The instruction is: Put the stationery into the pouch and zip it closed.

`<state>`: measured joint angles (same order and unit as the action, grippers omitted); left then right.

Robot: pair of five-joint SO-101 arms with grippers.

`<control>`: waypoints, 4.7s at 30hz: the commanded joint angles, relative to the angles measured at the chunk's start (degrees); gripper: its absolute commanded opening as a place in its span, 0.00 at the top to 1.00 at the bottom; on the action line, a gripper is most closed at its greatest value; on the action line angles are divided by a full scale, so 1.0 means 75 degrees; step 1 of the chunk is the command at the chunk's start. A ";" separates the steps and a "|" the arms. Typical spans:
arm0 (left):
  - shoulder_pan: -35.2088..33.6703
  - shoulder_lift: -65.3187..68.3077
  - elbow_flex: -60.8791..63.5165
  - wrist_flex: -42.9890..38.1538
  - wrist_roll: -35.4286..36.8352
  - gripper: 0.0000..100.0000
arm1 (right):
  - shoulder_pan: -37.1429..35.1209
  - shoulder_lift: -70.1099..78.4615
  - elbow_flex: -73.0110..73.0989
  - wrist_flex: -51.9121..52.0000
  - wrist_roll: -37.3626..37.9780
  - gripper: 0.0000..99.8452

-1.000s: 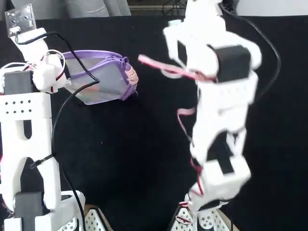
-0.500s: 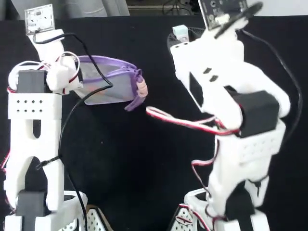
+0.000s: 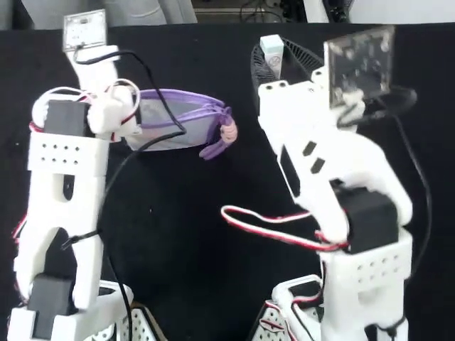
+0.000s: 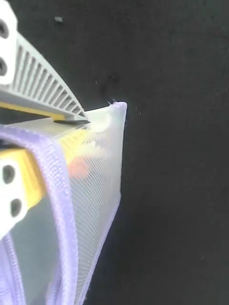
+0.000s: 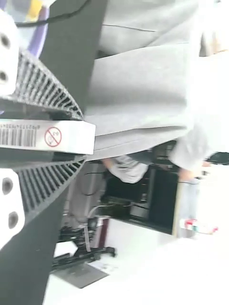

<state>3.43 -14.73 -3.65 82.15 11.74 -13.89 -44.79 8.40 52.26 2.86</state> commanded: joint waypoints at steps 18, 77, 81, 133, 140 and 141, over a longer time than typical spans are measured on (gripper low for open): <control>0.1084 0.0328 -0.0346 -0.0023 0.0574 0.97 | -0.1383 -0.3393 0.6207 -0.5873 -0.0047 0.99; 0.0815 0.0270 -0.0498 -0.0176 0.0563 0.97 | -0.1301 -0.2292 0.9735 -1.0421 0.1172 0.99; 0.0815 0.0316 -0.0498 -0.0176 0.0563 0.97 | -0.1289 -0.3745 0.9782 -1.0139 0.1383 0.99; -0.1881 0.0340 -0.0088 -0.0188 -0.0059 0.97 | 0.1032 -0.4460 1.0309 -0.1008 0.2778 0.80; -0.1858 0.0340 0.0100 -0.0234 -0.0059 0.97 | 0.0703 -0.4425 0.9149 0.0352 0.2825 0.81; -0.1846 0.0340 0.0111 -0.0234 -0.0059 0.97 | 0.0539 -0.4366 0.9184 0.0352 0.2825 0.81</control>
<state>-9.14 -11.91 -3.30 81.01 11.91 -6.42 -77.58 81.19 53.32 23.87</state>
